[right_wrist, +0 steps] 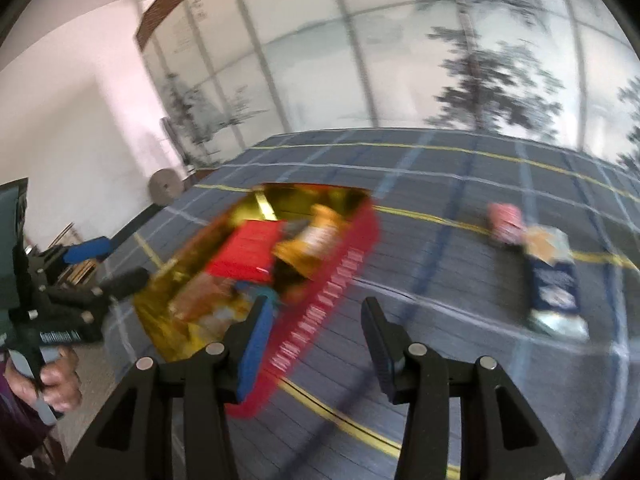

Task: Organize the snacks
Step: 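Lower the light-blue snack into the tray and open the right gripper, then grasp the pink patterned snack with the left gripper, then carry the pink snack toward the tray with the left gripper while the right grasps the blue soda-cracker pack, then lower the pink snack into the tray and open the left gripper while the right holds the cracker pack, then carry the blue soda-cracker pack over the gold tray with the right gripper, then lower the cracker pack into the tray and open the right gripper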

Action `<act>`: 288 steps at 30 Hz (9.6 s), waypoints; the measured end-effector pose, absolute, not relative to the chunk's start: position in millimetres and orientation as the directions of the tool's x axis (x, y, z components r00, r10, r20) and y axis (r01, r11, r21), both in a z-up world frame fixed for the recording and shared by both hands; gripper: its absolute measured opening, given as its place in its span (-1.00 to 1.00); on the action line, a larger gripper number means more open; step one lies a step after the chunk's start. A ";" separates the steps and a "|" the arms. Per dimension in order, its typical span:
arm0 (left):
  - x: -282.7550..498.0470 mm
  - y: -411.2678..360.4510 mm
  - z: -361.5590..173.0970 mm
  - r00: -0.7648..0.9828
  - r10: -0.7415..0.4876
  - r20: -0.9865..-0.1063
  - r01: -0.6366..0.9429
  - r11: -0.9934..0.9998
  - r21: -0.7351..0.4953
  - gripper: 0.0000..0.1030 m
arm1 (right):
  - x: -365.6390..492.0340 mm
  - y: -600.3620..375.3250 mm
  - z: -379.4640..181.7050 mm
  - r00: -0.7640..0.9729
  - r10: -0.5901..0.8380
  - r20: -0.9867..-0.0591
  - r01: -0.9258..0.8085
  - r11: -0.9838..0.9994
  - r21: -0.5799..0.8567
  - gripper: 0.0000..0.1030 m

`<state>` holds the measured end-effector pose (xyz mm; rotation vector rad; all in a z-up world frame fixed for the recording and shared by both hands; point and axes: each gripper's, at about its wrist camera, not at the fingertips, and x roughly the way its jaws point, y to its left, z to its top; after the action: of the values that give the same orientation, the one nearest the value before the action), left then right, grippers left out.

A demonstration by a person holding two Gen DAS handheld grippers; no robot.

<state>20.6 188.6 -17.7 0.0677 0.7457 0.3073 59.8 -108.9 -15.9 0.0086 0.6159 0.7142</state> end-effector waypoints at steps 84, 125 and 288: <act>165.4 39.1 -25.5 0.389 -0.295 -0.873 -0.079 0.933 -0.351 -0.50 | 130.9 -270.1 -40.4 0.681 0.410 -0.606 -0.271 0.911 0.312 0.20; 76.1 143.7 8.7 0.517 -0.137 -0.845 -0.215 0.935 -0.284 -0.50 | 144.2 -240.0 -44.4 0.705 0.288 -0.648 -0.221 0.958 0.185 -0.02; 36.6 265.2 -29.5 0.720 0.392 -0.573 -0.433 0.899 0.071 0.36 | 52.1 9.5 -1.4 0.572 0.553 -0.606 -0.651 0.755 0.075 -0.02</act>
<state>36.6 265.2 -29.5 -0.0691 0.6170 0.4560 52.1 9.5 -1.4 -0.1626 0.6511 0.7097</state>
